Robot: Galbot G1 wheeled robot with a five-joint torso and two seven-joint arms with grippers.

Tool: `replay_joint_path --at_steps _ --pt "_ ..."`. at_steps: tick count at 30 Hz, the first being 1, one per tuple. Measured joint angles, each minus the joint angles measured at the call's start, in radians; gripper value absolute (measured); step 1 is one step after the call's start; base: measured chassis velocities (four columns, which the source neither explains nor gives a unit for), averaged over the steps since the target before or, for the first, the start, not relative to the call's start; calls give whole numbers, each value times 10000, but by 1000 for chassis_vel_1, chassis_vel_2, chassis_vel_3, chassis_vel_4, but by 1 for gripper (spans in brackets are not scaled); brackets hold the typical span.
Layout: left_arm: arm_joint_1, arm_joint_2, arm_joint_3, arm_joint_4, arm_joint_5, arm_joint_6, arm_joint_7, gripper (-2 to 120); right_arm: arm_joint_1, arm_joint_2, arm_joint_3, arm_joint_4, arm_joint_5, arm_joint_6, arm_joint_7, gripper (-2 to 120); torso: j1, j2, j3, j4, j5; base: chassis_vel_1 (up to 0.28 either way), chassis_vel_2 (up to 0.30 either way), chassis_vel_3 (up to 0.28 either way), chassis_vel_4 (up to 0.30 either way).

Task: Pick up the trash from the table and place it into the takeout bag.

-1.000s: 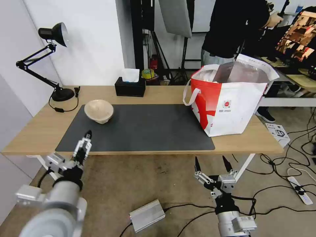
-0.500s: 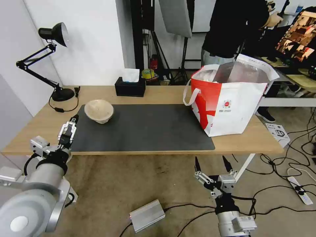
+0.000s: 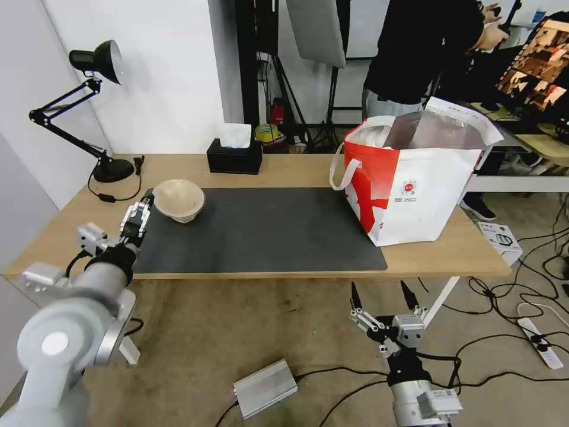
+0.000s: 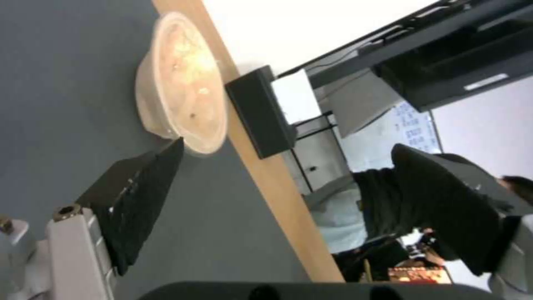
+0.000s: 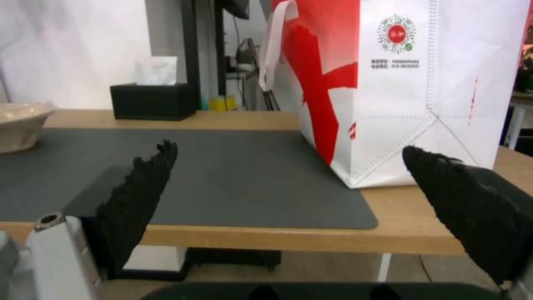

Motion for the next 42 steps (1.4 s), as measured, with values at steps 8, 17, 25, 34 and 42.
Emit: replay_joint_path --at_steps 8,17,25,34,42 --pt "-478 86 313 774 284 90 -503 100 0 0 0 0 0 0 0 100 0 0 0 -1 -1 0 0 0 0" --pt "-922 272 523 1334 420 90 -888 100 0 0 0 0 0 0 0 100 0 0 -1 0 0 0 0 0 0" --pt "-1476 319 918 1897 442 77 -970 100 0 0 0 0 0 0 0 100 0 0 -1 -1 0 0 0 0 0" --pt "-1840 223 1227 2523 694 58 -1030 100 0 0 0 0 0 0 0 100 0 0 -1 0 0 0 0 0 0" --pt "-2236 192 1457 3036 704 49 -1055 100 0 0 0 0 0 0 0 100 0 0 -1 0 0 0 0 0 0"
